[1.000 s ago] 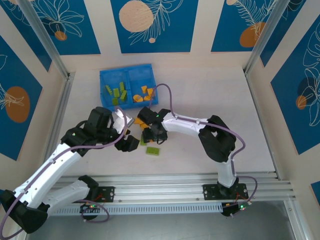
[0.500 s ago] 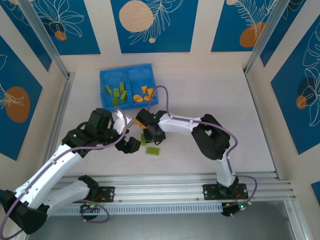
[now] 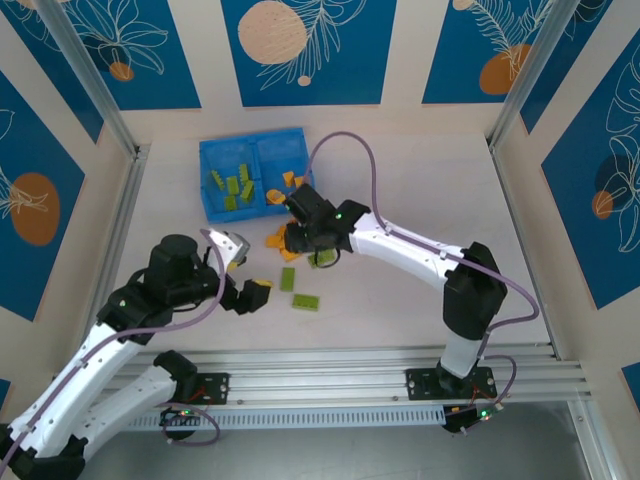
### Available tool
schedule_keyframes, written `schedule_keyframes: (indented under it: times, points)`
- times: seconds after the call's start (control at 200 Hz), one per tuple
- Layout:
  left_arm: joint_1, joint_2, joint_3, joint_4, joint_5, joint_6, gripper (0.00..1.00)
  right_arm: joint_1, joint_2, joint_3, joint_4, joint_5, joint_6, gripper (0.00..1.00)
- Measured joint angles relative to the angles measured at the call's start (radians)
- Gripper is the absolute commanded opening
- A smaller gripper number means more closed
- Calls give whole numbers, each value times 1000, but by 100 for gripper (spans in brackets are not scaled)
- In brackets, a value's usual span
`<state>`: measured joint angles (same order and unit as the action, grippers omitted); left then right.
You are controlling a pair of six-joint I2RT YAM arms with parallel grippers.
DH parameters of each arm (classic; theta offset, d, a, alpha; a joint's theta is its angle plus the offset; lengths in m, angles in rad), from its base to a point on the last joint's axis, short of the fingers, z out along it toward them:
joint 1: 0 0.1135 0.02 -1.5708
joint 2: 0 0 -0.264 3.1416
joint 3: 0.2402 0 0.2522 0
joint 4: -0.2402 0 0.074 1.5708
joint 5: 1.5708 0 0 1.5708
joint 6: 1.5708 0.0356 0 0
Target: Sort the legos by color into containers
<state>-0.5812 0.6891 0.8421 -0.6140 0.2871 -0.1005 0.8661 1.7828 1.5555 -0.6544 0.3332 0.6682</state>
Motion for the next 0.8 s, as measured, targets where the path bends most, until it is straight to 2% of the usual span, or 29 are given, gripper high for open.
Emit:
schedule_keyframes:
  times: [0.125,0.23,0.36,0.57,0.695,0.8]
  points:
    - [0,-22,2,-7,-168,-95,100,-53,132,193,28,35,-69,32]
    - [0,-23,3,-34,-261,-156,100,-99,287,369,29,53,-126,32]
    - [0,-23,3,-61,-307,-200,100,-145,512,636,-2,64,-190,32]
    - [0,-26,6,-86,-322,-234,100,-188,855,1085,-70,48,-262,33]
    - [0,-25,23,-105,-322,-235,100,-201,927,1138,-52,17,-278,33]
    - [0,-26,25,-111,-322,-235,100,-208,947,1139,-26,-8,-299,42]
